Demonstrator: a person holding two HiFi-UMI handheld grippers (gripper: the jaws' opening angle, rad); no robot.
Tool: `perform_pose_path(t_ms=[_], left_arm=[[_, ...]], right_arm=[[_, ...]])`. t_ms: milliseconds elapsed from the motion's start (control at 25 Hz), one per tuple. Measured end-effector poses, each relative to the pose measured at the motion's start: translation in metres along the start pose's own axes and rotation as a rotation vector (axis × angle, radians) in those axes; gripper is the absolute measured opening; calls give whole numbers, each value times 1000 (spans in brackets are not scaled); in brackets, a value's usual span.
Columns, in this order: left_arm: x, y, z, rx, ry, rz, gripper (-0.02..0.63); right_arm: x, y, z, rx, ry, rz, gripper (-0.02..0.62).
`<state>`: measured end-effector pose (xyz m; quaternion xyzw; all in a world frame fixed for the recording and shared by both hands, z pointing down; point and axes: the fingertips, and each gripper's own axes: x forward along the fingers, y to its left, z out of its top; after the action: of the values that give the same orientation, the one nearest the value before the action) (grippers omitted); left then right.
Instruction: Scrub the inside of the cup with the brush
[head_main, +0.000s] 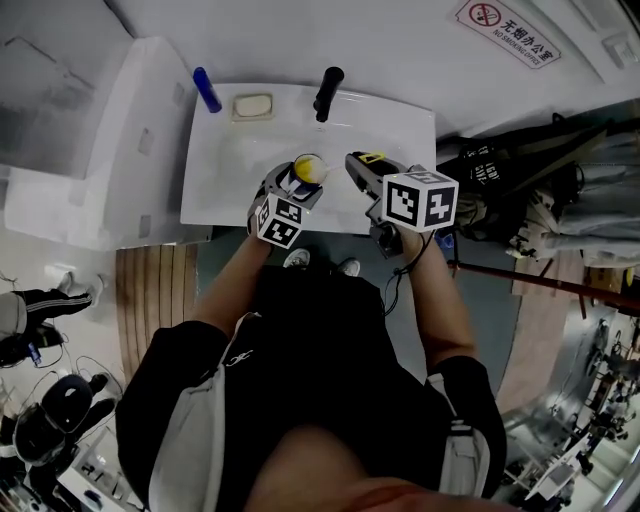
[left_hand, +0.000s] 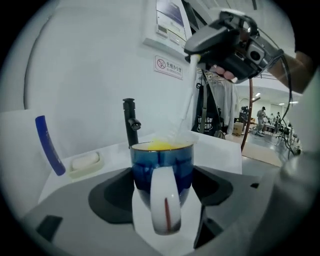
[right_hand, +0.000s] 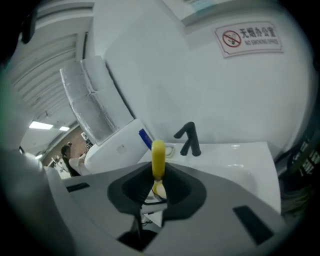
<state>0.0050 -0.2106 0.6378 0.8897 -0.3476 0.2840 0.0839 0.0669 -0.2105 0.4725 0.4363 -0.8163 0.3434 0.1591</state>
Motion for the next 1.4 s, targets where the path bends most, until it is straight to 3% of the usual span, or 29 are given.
perform_pose_path(t_ms=[160,280,520,720,880,1120,1400], left_arm=[[-7,7,2,35,-19,37,362],[-9,6,6,54,-34,35,360],[-8,3,8,56,-54,9,360],[-7,-5,11,82,-56,-24,360],[-5,-11,10,100,-45,-59,360],[-7,3,1,61,-30,-44,360],[-10,15,12,-23,-89,-35,360]], right_arm=[[-1,-40,-6,223,27,25,58],[3,-63,-1,354,-23,25,60],[17,-74,20,417,-133,20,55],[34,-66,43,381,-154,13,55],[46,-37,56,264,-140,25,55],[45,20,44,85,-89,97,58],[10,23,28,62,-93,124,60]])
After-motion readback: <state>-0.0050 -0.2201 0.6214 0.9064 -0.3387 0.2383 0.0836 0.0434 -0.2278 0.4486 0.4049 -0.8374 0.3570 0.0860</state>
